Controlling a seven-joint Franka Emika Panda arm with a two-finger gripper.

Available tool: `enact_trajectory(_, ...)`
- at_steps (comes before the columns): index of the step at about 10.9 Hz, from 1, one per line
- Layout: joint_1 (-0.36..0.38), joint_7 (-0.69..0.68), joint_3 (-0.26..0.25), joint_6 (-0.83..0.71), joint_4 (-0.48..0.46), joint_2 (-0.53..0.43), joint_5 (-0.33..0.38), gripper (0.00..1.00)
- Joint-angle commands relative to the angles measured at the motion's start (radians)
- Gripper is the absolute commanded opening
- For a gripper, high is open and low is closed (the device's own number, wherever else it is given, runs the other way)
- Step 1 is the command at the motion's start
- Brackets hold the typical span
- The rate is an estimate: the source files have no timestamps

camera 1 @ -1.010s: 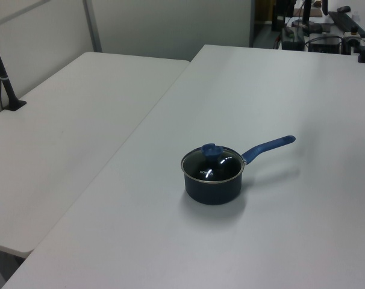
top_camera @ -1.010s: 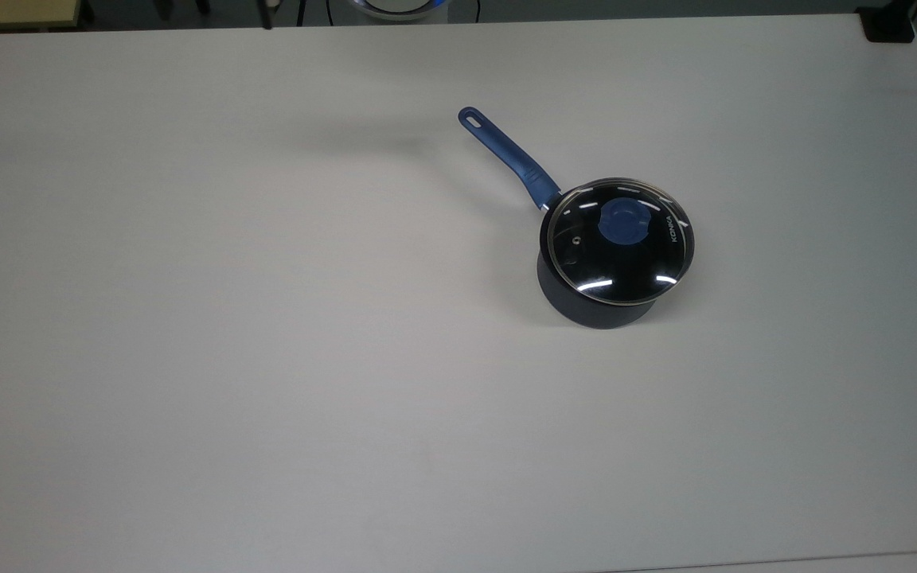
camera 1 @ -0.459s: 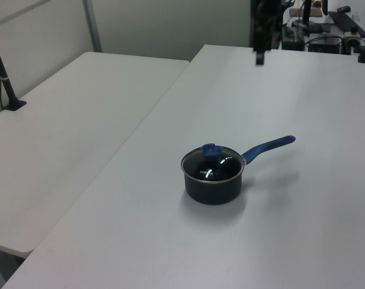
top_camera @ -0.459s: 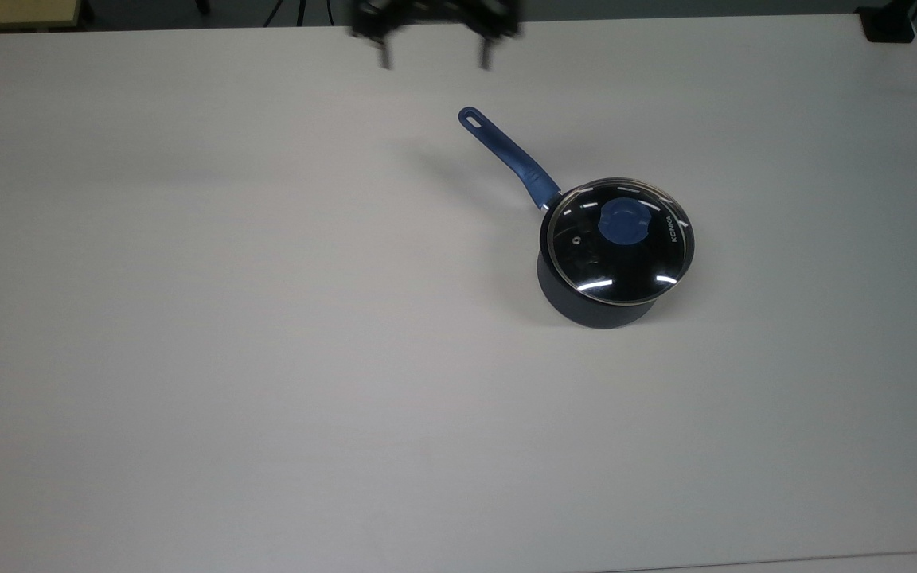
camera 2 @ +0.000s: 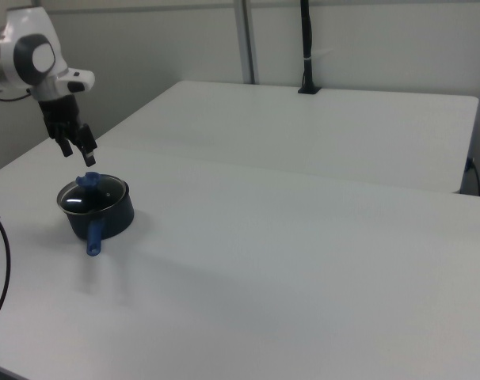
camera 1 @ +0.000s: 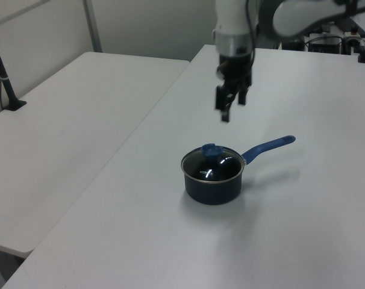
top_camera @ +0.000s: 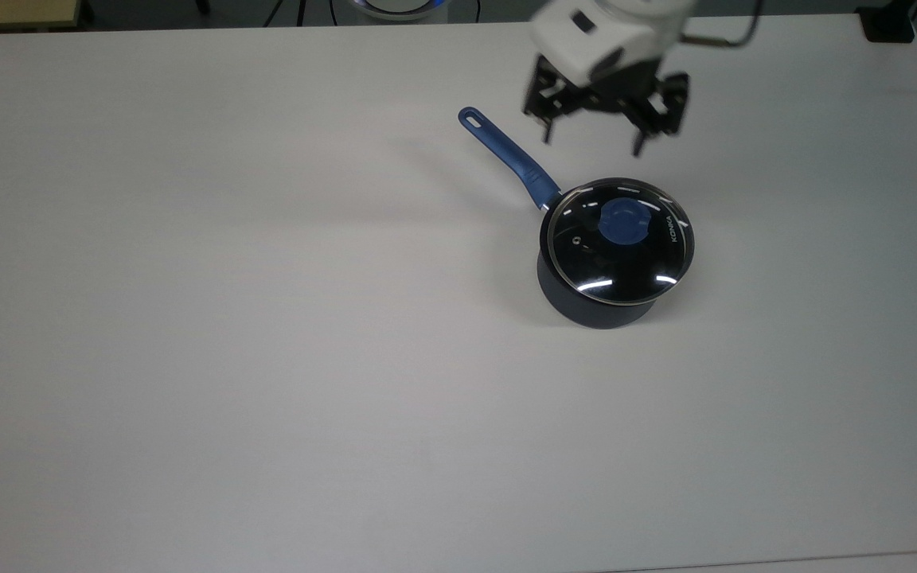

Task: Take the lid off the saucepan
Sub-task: 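Move the open gripper over the blue knob of the glass lid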

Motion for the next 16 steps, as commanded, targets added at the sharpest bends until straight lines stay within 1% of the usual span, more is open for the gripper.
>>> enact_trajectory(1,0.032,0.136,-0.017,0.156,0.057,0.108,0.053,1.0)
enact_trajectory(2,0.052,0.147,-0.017,0.199,0.055,0.123,0.051,1.0)
enact_trajectory(3,0.061,0.147,-0.017,0.207,0.057,0.143,0.048,1.0)
enact_trajectory(5,0.061,0.144,-0.017,0.217,0.063,0.166,0.047,1.0)
enact_trajectory(8,0.064,0.144,-0.021,0.214,0.054,0.178,0.037,1.0)
enact_trajectory(10,0.075,0.145,-0.022,0.214,0.052,0.201,0.018,1.0)
enact_trajectory(11,0.075,0.145,-0.024,0.213,0.052,0.201,0.002,1.0)
enact_trajectory(14,0.09,0.147,-0.03,0.213,0.035,0.204,-0.01,1.0)
enact_trajectory(16,0.092,0.147,-0.03,0.211,0.035,0.206,-0.01,0.91)
